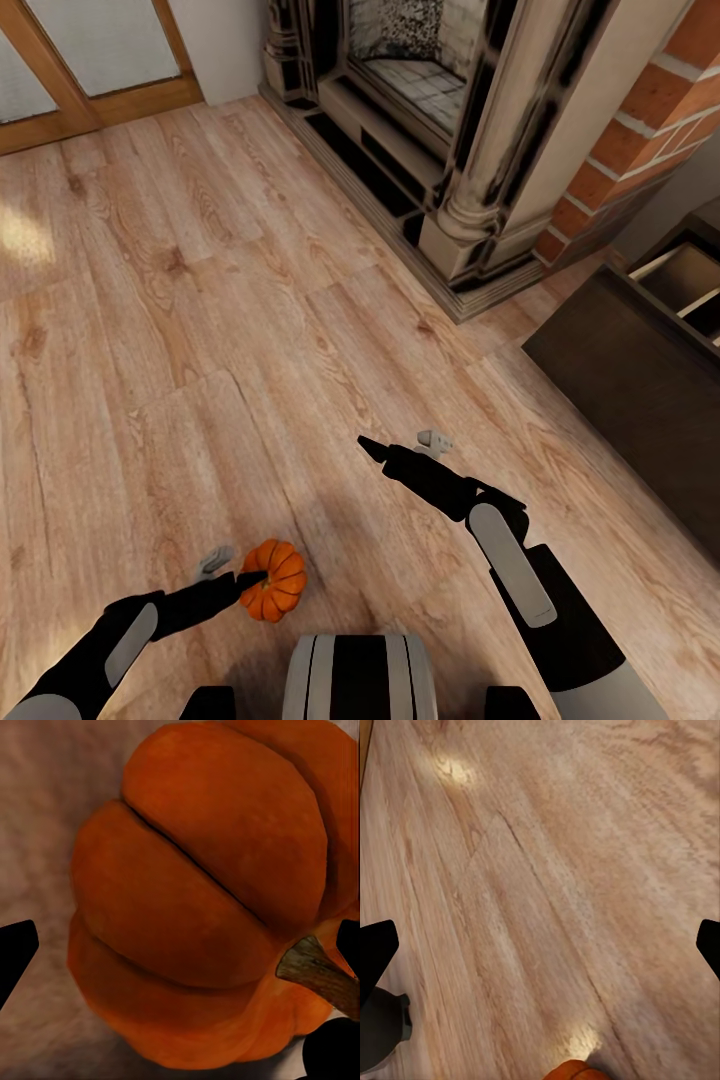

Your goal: Place each of the two pumpkins and all three candles from the living room inside a cabinet in the living room (use any cabinet), then make sure every cabinet is closed, and position the cauldron so it is next to a table in the living room.

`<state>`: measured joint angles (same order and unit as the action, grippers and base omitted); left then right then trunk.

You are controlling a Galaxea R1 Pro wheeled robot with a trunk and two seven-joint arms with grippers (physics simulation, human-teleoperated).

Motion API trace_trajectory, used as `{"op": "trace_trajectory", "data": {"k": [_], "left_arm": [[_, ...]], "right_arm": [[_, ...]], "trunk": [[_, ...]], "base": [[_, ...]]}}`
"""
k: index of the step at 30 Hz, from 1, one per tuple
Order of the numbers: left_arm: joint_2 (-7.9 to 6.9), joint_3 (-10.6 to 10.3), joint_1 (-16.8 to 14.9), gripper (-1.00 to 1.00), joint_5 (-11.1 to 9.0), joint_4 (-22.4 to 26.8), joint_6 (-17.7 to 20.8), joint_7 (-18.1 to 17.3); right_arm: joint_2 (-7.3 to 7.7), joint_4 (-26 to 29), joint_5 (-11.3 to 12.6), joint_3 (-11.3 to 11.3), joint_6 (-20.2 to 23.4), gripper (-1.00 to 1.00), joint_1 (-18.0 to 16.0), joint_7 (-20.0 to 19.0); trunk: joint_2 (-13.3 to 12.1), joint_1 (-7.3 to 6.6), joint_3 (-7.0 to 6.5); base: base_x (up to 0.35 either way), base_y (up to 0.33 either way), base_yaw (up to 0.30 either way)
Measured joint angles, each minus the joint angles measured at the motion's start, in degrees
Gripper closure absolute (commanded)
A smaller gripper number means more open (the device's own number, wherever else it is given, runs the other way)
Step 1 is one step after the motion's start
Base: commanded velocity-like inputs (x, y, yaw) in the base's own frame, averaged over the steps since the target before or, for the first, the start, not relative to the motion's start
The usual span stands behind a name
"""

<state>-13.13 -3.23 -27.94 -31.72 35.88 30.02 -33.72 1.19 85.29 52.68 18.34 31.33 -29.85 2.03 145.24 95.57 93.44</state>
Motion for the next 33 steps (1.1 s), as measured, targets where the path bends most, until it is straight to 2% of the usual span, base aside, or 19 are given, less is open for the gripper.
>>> {"op": "trace_trajectory", "data": {"k": [2,6,19,20,33], "left_arm": [[0.00,0.00,-0.02,-1.00,-0.01,0.32,0.00,-0.06],[0.00,-0.02,0.00,-1.00,-0.17,0.66,0.07,-0.21],[0.00,0.08,0.00,-1.00,-0.16,0.75,0.06,-0.09],[0.00,0.08,0.00,1.00,-0.16,0.75,0.06,-0.08],[-0.01,0.07,0.00,1.00,-0.14,0.74,0.06,-0.14]], "right_arm": [[0.00,0.00,0.00,0.02,0.02,-1.00,0.00,-0.01],[0.00,-0.03,-0.01,0.02,0.01,-1.00,0.00,0.02],[0.09,0.00,0.00,0.05,0.00,-1.00,0.00,-0.03],[0.09,0.00,0.00,0.06,0.00,-1.00,0.00,-0.03],[0.17,0.00,0.08,-0.01,0.00,-1.00,0.00,-0.03]], "trunk": [[0.00,0.00,0.00],[0.05,0.11,0.88],[0.05,0.10,0.89],[0.05,0.10,0.89],[0.05,0.10,0.89]], "base": [[0.000,0.000,0.000],[0.000,0.000,0.000],[0.000,0.000,0.000],[0.000,0.000,0.000],[0.000,0.000,0.000]]}}
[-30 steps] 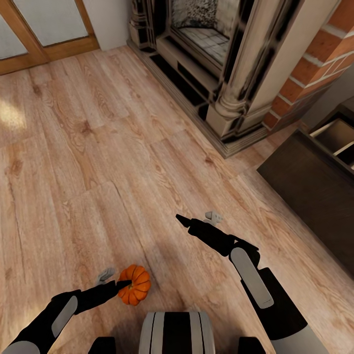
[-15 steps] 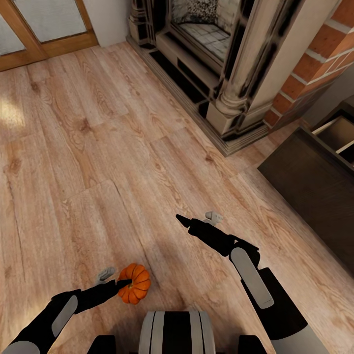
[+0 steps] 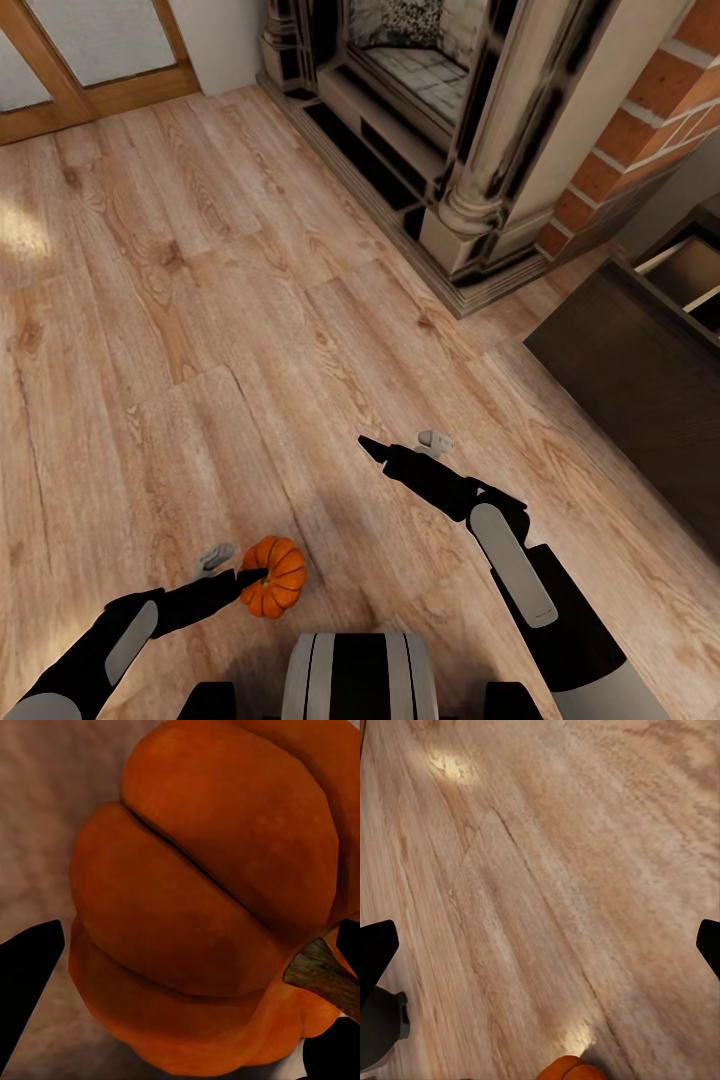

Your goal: Place each of the two pumpkins and all three candles from the living room inside a cabinet in the living room (use any cabinet), then make sure every cabinet is closed, and position the cauldron so it is next to a table in the living room.

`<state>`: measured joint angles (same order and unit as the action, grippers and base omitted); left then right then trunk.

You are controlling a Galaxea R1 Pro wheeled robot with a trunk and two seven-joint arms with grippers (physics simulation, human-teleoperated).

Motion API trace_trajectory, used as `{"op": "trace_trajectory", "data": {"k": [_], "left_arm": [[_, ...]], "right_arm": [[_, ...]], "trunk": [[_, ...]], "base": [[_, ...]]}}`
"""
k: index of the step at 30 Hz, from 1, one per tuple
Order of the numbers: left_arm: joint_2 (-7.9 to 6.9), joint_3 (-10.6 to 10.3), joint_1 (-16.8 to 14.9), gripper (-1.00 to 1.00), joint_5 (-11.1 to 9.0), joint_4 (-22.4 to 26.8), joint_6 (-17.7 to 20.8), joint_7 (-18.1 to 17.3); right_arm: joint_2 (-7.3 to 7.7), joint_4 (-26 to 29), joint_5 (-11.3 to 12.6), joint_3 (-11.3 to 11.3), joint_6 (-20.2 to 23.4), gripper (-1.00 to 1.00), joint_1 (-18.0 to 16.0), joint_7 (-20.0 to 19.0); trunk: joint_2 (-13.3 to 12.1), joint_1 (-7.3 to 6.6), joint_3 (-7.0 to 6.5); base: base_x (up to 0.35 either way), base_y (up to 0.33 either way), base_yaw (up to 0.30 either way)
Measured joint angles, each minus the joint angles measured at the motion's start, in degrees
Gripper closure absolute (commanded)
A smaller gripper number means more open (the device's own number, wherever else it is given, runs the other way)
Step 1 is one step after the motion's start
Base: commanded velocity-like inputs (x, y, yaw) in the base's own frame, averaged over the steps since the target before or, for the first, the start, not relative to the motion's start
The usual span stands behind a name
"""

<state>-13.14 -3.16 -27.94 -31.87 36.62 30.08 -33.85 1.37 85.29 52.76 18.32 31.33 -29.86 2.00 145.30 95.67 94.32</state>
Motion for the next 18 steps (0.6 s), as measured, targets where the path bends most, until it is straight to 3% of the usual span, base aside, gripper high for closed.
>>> {"op": "trace_trajectory", "data": {"k": [13,18], "left_arm": [[0.00,0.01,0.00,1.00,0.04,0.00,-0.10,-0.01],[0.00,0.05,0.00,1.00,0.08,0.00,-0.15,-0.03]], "right_arm": [[0.00,-0.09,0.02,0.00,0.00,-1.00,0.00,-0.02],[0.00,-0.09,0.03,0.00,0.00,-1.00,0.00,-0.01]], "trunk": [[0.00,0.00,0.00],[-0.07,-0.13,-1.10]], "base": [[0.000,0.000,0.000],[0.000,0.000,0.000]]}}
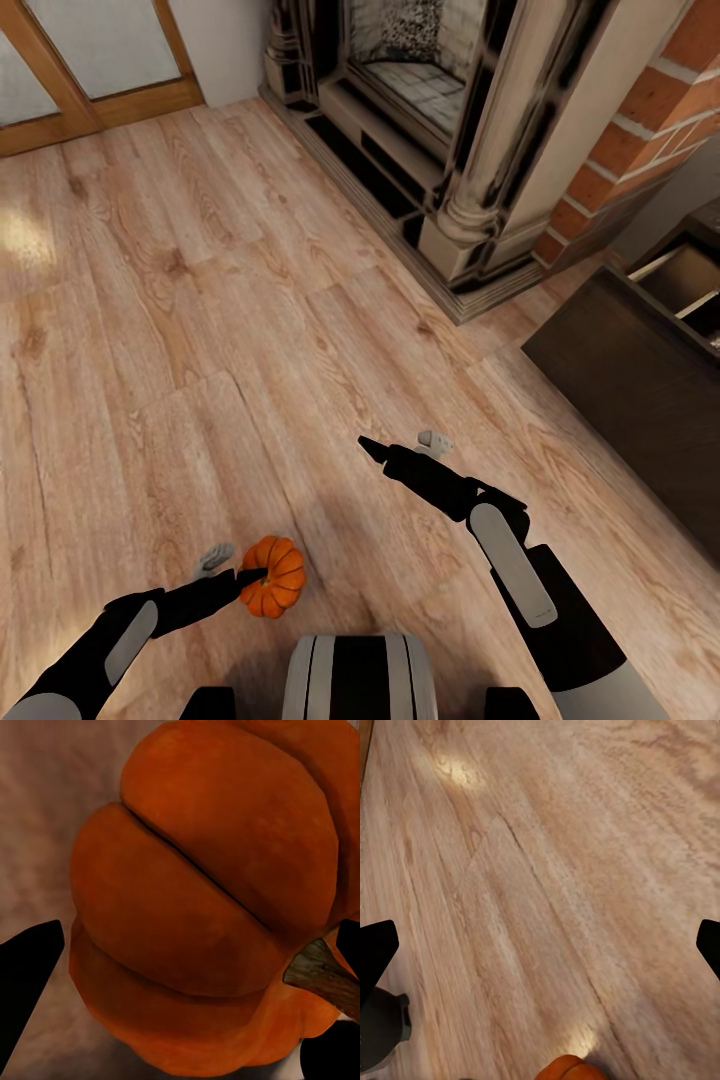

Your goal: Place each of the two pumpkins and all three candles from the living room inside a cabinet in the living room (use any cabinet), then make sure every cabinet is closed, and position the cauldron so it is next to a table in the living room.

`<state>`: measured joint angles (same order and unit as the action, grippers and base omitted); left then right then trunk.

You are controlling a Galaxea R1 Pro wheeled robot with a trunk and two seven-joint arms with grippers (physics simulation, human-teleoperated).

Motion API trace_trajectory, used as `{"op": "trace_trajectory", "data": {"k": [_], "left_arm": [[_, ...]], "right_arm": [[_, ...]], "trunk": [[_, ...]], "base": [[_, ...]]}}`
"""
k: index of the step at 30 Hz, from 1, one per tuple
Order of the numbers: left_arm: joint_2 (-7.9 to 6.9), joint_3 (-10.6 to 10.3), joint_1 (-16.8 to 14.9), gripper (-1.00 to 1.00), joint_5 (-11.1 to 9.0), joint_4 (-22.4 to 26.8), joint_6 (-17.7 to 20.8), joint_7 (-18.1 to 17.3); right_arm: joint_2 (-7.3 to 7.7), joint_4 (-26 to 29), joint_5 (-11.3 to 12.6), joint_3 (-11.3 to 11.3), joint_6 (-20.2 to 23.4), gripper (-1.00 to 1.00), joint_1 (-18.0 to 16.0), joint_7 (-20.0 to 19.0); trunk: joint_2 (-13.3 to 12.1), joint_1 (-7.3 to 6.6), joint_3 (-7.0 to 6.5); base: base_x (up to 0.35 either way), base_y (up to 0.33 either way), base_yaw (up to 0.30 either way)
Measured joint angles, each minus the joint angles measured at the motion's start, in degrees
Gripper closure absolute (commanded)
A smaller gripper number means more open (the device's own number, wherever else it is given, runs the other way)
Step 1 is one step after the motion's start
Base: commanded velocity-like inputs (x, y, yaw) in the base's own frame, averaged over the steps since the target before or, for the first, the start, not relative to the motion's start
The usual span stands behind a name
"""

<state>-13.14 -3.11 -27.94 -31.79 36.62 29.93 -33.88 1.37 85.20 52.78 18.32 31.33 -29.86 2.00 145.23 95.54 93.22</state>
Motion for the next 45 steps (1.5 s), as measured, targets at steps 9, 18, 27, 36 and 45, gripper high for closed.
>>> {"op": "trace_trajectory", "data": {"k": [9,18,27,36,45], "left_arm": [[-0.05,0.03,0.00,1.00,-0.01,0.08,0.00,0.03],[-1.64,0.00,-0.01,1.00,-0.32,2.50,0.73,-0.07],[-2.46,0.07,0.00,1.00,-0.89,5.88,4.47,0.02],[-4.76,4.11,0.00,1.00,-0.50,9.49,15.29,0.33],[-4.98,4.28,0.00,1.00,-0.58,10.79,17.88,0.49]], "right_arm": [[0.00,-0.05,0.00,0.00,0.00,-1.00,0.00,0.03],[-0.01,-0.53,0.41,-0.07,0.05,-1.00,0.00,0.06],[-0.09,-0.70,0.54,-0.36,0.00,-1.00,0.00,0.06],[-0.26,-2.82,0.01,-0.39,-0.19,-1.00,0.00,0.07],[-0.27,-4.00,-0.21,-0.43,-0.37,-1.00,0.00,0.13]], "trunk": [[-0.11,-0.21,-1.77],[-0.23,-0.44,-3.77],[-0.35,-0.67,-5.76],[-0.47,-0.90,-7.76],[-0.59,-1.13,-9.75]], "base": [[0.000,0.000,0.000],[0.000,0.000,0.000],[0.000,0.000,0.000],[0.000,0.000,0.000],[-0.003,0.000,0.000]]}}
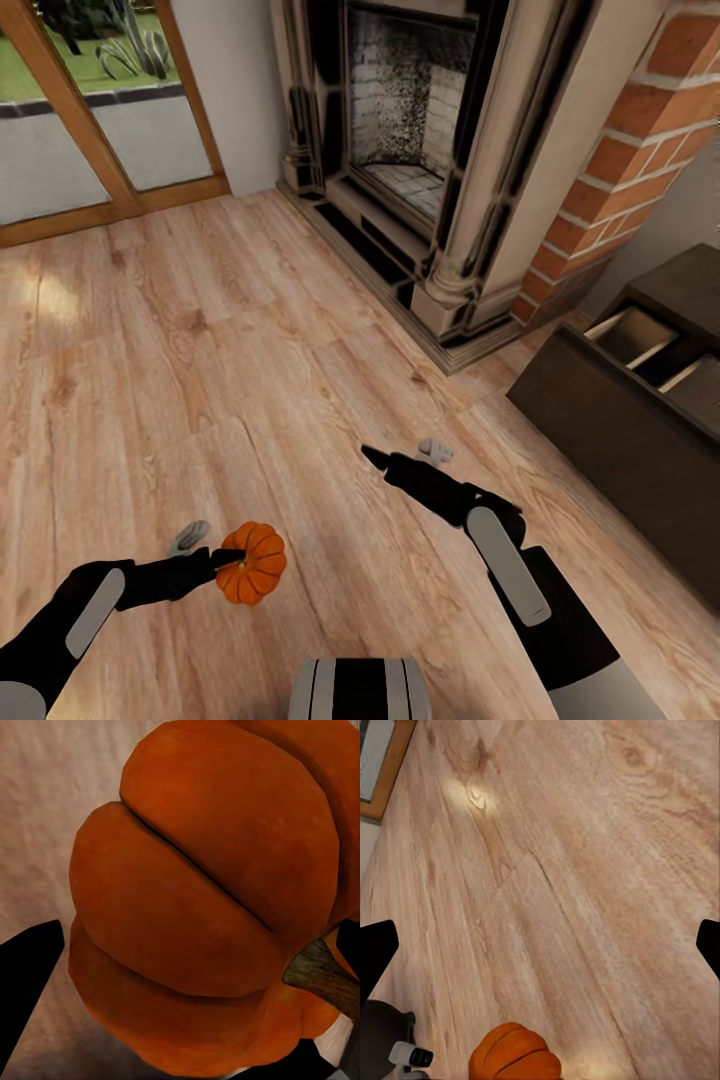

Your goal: Place each of the two pumpkins and all three candles from the living room inside a cabinet in the living room (use any cabinet), then make sure every cabinet is closed, and position the cauldron so it is next to a table in the living room.

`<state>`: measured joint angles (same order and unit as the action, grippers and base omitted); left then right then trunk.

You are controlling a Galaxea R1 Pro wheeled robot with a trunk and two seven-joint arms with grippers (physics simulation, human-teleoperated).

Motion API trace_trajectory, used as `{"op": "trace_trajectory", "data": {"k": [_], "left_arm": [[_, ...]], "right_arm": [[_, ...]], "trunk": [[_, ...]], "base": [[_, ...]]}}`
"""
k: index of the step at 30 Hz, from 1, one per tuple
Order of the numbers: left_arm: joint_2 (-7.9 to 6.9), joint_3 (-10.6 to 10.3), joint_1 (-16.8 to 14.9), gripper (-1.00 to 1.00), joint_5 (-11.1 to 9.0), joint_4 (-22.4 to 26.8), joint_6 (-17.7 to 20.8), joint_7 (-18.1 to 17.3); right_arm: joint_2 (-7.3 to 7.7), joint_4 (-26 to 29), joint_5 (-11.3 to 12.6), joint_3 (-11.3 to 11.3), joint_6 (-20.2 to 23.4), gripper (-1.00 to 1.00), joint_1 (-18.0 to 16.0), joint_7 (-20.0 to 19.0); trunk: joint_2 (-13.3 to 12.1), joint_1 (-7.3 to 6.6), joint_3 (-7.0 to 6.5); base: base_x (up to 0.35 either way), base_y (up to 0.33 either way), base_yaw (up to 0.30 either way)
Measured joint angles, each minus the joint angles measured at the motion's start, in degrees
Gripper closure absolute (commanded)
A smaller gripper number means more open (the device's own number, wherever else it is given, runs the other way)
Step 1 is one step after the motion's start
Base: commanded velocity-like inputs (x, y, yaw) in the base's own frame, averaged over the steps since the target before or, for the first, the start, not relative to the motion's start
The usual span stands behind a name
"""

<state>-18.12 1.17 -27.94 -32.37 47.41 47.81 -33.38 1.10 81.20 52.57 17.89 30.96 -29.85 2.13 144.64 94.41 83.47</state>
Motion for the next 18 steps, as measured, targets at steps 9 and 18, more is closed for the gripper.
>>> {"op": "trace_trajectory", "data": {"k": [9,18], "left_arm": [[-0.01,0.04,-0.01,1.00,0.06,0.02,0.08,0.04],[-0.06,0.11,-0.02,1.00,0.03,0.02,0.09,0.04]], "right_arm": [[0.08,-0.10,0.11,-0.22,-0.06,-1.00,0.01,-0.05],[0.11,0.00,0.25,-0.26,-0.06,-1.00,0.02,-0.07]], "trunk": [[-0.12,-0.21,-1.99],[-0.24,-0.46,-3.99]], "base": [[-0.195,0.030,-0.115],[-0.021,0.003,-0.271]]}}
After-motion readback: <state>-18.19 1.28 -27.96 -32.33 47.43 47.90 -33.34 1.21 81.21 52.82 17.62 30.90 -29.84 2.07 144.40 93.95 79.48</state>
